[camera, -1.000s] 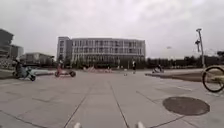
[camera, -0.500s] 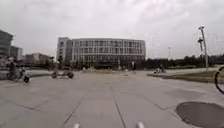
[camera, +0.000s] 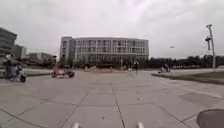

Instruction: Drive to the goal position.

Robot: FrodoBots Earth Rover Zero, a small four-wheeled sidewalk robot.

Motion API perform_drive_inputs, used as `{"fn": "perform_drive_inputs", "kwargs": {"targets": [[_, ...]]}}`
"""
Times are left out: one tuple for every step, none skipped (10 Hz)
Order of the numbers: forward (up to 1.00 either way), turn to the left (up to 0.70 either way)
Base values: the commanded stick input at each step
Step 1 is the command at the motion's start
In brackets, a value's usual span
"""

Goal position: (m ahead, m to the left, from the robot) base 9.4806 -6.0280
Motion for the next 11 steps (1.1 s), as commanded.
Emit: {"fn": "perform_drive_inputs", "kwargs": {"targets": [[0.85, 0.00], [0.85, 0.00], [0.85, 0.00], [0.85, 0.00], [0.85, 0.00], [0.85, 0.00], [0.85, 0.00], [0.85, 0.00], [0.85, 0.00], [0.85, 0.00], [0.85, 0.00]]}}
